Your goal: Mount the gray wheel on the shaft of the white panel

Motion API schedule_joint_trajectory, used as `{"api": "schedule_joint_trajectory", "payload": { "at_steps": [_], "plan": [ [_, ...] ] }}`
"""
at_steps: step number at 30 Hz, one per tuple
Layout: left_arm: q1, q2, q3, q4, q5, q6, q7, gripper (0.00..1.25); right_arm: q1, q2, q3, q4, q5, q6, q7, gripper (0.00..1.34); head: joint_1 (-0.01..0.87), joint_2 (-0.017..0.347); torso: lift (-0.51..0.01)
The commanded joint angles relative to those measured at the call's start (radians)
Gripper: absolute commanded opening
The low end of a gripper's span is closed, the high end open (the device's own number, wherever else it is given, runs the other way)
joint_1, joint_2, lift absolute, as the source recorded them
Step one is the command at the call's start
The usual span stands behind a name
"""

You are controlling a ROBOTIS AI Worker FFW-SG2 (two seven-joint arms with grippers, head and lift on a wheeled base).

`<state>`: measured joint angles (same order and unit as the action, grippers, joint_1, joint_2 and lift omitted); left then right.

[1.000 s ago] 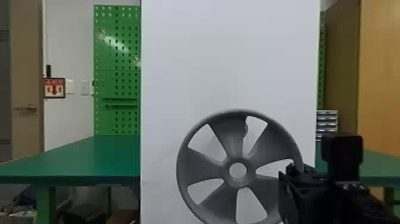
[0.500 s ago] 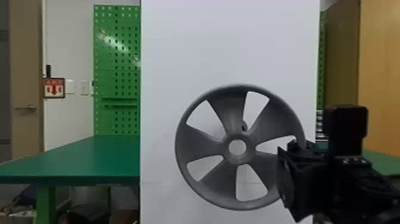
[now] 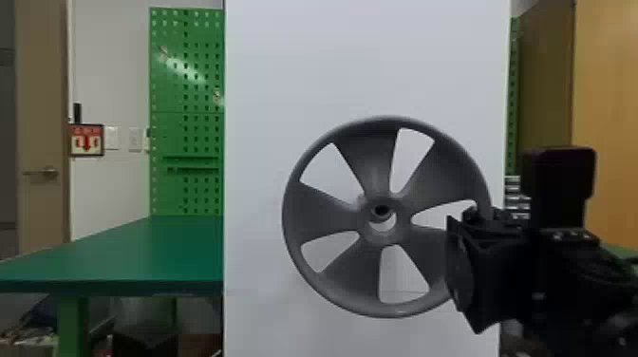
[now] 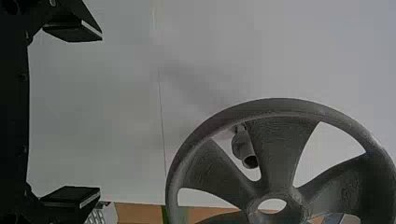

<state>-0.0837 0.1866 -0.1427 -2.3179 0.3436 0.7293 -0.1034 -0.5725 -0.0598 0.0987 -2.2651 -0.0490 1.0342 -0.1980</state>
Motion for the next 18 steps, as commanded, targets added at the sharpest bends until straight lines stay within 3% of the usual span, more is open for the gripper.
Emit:
{"api": "schedule_joint_trajectory", "payload": {
  "at_steps": [1,18],
  "plan": [
    [-0.002,0.001,-0.001,0.0,0.002,0.002,0.001,1.13,-0.009,-0.003,-0.002,0.004,-0.003,0.001,-0.001,0.15,0.038,0.04,-0.487],
    [-0.008,0.005,-0.005,0.0,0.002,0.004,0.001,1.13,-0.013,-0.006,-0.007,0.026,-0.017,-0.006,-0.003,0.15,0.038,0.04,-0.487]
  ]
}}
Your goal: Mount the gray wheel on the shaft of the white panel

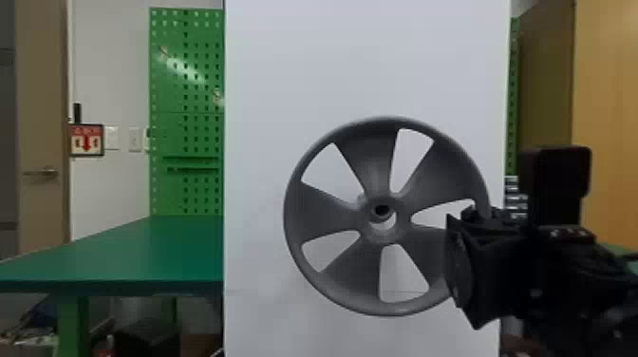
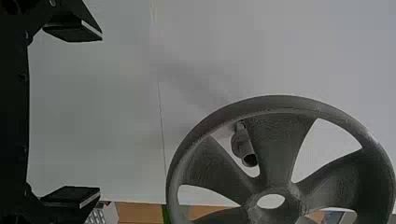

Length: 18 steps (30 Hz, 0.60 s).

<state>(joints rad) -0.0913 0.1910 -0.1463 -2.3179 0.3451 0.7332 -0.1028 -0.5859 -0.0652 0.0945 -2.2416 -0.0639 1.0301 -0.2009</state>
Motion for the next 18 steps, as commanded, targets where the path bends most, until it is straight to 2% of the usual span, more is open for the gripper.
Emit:
{"api": "schedule_joint_trajectory", "payload": {
  "at_steps": [1,18],
  "plan": [
    [-0.001,0.001,-0.001,0.0,0.0,0.0,0.0,1.13,0.0,-0.001,-0.002,0.004,-0.002,-0.002,0.0,0.15,0.038,0.04,-0.487],
    [-0.002,0.001,-0.006,0.0,-0.003,0.003,0.0,1.13,-0.009,-0.002,-0.007,0.005,-0.007,-0.018,-0.005,0.15,0.038,0.04,-0.487]
  ]
}}
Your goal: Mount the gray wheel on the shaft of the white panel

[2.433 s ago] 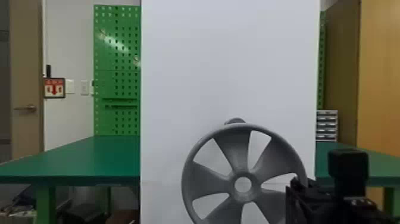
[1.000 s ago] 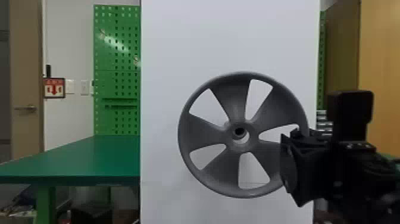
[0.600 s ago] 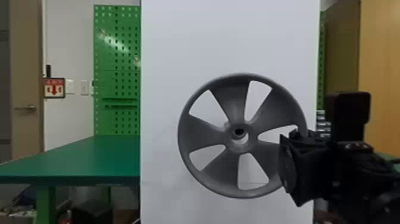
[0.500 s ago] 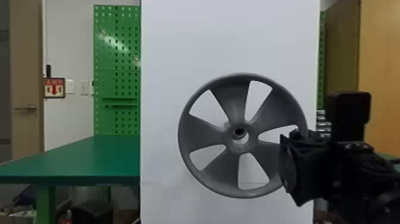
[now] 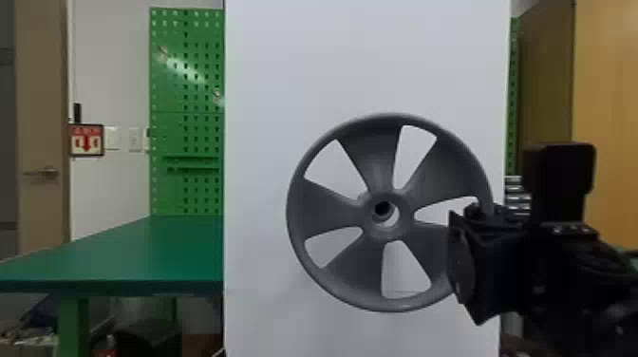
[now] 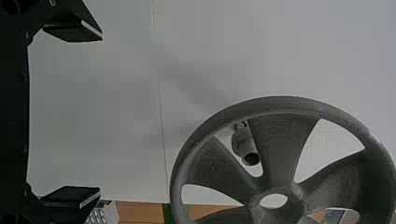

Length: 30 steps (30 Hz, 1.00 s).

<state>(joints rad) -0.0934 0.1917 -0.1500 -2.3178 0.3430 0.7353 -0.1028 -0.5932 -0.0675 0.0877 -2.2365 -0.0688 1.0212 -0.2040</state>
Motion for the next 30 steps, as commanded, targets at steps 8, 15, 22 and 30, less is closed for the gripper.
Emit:
{"api": "schedule_joint_trajectory", "payload": {
  "at_steps": [8,15,22,30],
  "plan": [
    [-0.002,0.0,-0.002,0.001,-0.001,0.003,0.0,1.13,-0.007,0.0,0.0,0.0,-0.008,-0.023,-0.003,0.15,0.038,0.04,-0.487],
    [-0.003,0.0,-0.003,0.001,-0.002,0.003,0.0,1.13,-0.01,0.003,0.001,0.012,-0.016,-0.032,-0.003,0.15,0.038,0.04,-0.487],
    [-0.003,0.002,-0.005,0.001,-0.002,0.006,0.0,1.13,-0.016,0.003,0.0,0.021,-0.022,-0.033,-0.003,0.15,0.038,0.04,-0.487],
    [-0.005,0.002,-0.005,0.001,-0.002,0.006,0.0,1.13,-0.025,0.0,0.0,0.043,-0.019,-0.042,-0.005,0.15,0.038,0.04,-0.487]
  ]
}}
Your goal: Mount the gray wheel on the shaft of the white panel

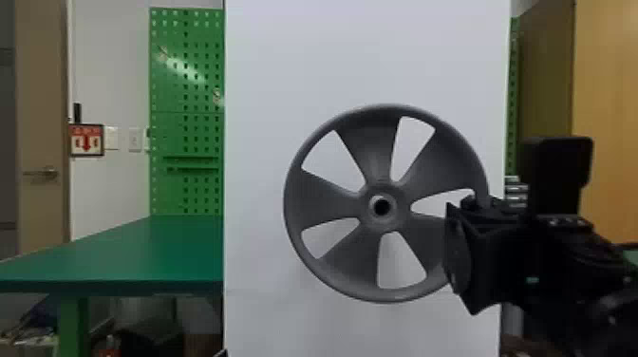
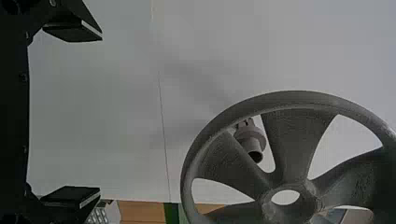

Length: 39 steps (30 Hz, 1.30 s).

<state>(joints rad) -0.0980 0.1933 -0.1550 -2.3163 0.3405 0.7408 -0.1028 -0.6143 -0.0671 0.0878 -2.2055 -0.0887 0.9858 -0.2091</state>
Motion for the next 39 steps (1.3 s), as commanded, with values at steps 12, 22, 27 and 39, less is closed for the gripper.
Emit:
{"api": "schedule_joint_trajectory", "payload": {
  "at_steps": [12,22,27,39],
  "plan": [
    [-0.002,0.002,-0.003,0.0,-0.002,0.0,0.0,1.13,-0.036,-0.002,0.003,0.081,0.012,-0.039,-0.003,0.15,0.038,0.04,-0.487],
    [-0.002,0.003,-0.006,0.0,0.0,0.002,0.0,1.13,-0.065,-0.002,0.009,0.144,0.011,-0.075,-0.007,0.15,0.038,0.04,-0.487],
    [-0.003,0.005,-0.008,0.0,0.0,0.002,0.0,1.13,-0.082,-0.003,0.01,0.176,0.011,-0.088,-0.009,0.15,0.038,0.04,-0.487],
    [-0.006,0.008,-0.012,0.001,0.0,0.0,0.0,1.13,-0.116,-0.011,0.012,0.23,0.018,-0.118,-0.012,0.15,0.038,0.04,-0.487]
  ]
}}
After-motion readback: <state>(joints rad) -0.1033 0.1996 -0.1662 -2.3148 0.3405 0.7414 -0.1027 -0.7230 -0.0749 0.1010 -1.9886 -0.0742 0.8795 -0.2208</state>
